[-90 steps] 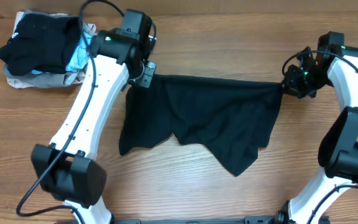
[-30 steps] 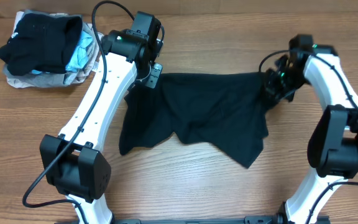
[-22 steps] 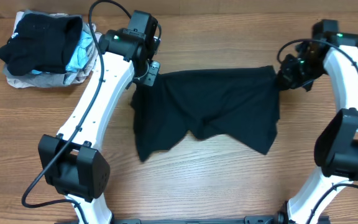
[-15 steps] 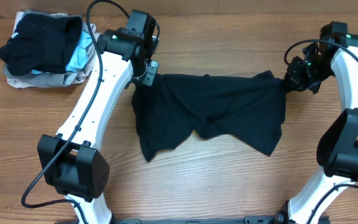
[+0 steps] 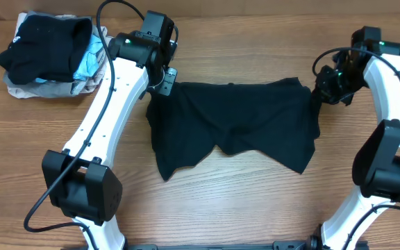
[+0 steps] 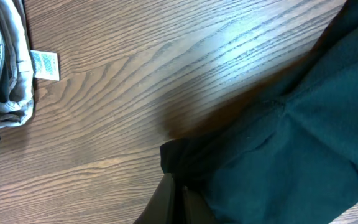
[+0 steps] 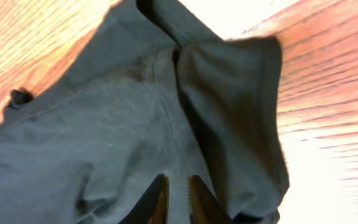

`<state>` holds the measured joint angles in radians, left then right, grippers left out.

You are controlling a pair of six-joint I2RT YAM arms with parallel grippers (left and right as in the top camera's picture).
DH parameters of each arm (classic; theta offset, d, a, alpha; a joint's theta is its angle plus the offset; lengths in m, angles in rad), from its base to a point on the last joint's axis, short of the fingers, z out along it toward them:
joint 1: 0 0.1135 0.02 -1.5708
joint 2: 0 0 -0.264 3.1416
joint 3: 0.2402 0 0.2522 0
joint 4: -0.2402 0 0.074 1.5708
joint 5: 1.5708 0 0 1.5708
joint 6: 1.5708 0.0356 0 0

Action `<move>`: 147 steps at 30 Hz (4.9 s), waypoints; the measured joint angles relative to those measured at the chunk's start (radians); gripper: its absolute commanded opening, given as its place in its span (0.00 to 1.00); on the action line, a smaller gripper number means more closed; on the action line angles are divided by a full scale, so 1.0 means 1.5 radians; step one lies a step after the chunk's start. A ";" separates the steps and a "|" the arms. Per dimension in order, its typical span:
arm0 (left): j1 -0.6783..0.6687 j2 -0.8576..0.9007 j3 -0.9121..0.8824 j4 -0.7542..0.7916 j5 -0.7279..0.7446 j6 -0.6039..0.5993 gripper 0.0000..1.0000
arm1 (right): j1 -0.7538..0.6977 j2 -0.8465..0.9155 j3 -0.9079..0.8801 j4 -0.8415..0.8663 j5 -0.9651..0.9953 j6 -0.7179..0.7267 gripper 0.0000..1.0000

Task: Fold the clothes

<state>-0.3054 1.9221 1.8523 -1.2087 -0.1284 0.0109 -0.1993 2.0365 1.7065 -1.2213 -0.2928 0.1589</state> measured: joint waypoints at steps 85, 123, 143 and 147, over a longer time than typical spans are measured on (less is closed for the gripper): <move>0.005 0.032 0.715 -0.145 -0.097 0.008 0.04 | -0.189 -0.240 0.531 -0.161 -0.098 -0.052 0.04; 0.127 -0.163 0.725 -0.148 0.034 0.020 0.04 | -0.215 -0.407 0.562 -0.238 -0.148 -0.054 0.04; 0.131 -0.217 0.729 -0.312 0.027 0.016 0.04 | -0.216 -0.527 0.459 -0.320 -0.050 -0.054 0.04; 0.130 -0.130 0.725 -0.323 0.054 0.015 0.04 | -0.216 -0.506 0.374 -0.320 -0.055 -0.054 0.04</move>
<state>-0.1097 1.7275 2.9391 -1.6936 -0.0479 0.0330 -0.5240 1.2778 2.2673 -1.7012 -0.3759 0.0784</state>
